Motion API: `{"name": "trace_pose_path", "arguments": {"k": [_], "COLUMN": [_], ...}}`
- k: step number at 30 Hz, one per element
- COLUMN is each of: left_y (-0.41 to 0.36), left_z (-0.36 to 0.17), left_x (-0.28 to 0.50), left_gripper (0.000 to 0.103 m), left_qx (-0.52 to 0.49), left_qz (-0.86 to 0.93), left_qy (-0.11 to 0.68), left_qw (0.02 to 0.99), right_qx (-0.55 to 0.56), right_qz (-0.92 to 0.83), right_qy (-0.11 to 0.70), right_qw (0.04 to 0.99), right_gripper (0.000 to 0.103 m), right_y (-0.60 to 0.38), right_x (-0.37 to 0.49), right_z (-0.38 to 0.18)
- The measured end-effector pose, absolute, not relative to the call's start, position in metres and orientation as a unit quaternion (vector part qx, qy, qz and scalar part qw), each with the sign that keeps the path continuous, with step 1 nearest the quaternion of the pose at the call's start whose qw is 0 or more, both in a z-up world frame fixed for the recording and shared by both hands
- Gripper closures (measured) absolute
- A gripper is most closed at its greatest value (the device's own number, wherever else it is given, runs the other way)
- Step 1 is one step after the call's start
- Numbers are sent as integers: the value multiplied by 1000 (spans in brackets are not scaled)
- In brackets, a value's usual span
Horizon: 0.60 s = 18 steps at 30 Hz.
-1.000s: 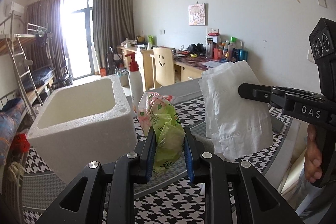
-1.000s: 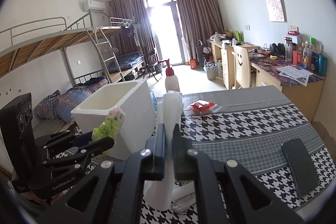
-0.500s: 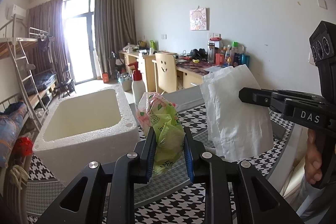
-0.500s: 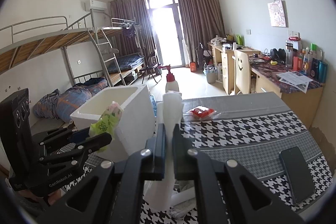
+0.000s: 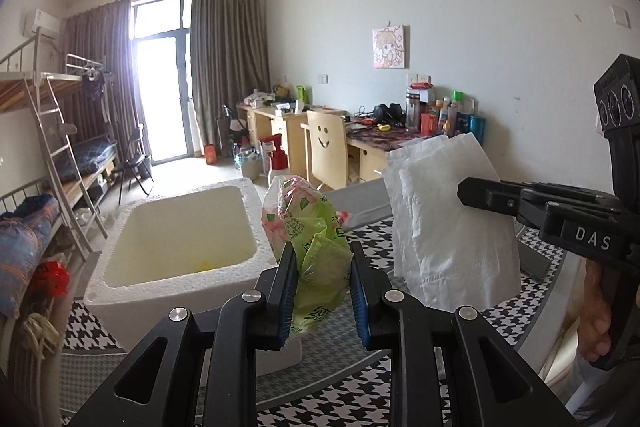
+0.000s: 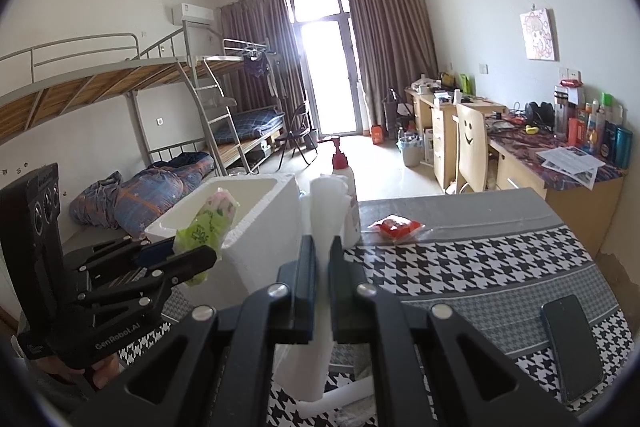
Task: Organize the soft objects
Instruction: 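Bring the right tool with the tissue over the foam box opening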
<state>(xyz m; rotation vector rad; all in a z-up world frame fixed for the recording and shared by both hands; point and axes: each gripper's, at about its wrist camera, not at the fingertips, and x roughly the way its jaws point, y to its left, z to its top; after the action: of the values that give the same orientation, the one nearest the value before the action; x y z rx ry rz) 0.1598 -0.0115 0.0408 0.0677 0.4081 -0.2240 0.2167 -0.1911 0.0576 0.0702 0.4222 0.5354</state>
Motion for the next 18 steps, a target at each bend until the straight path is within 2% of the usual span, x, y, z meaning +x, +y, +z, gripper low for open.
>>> {"name": "trace_pose_path", "arguments": {"k": [18], "left_y": [7], "left_z": [55], "left_x": [164], "left_gripper": [77], "left_qx": [27], "left_qz": [-72], "left_qy": [177], "left_qw": [981], "right_qx": [24], "right_qz": [283], "right_qy": [192], "right_qw": [939], "right_gripper": [95], "right_y": [-176], "right_x": [225], "right_z": [72]}}
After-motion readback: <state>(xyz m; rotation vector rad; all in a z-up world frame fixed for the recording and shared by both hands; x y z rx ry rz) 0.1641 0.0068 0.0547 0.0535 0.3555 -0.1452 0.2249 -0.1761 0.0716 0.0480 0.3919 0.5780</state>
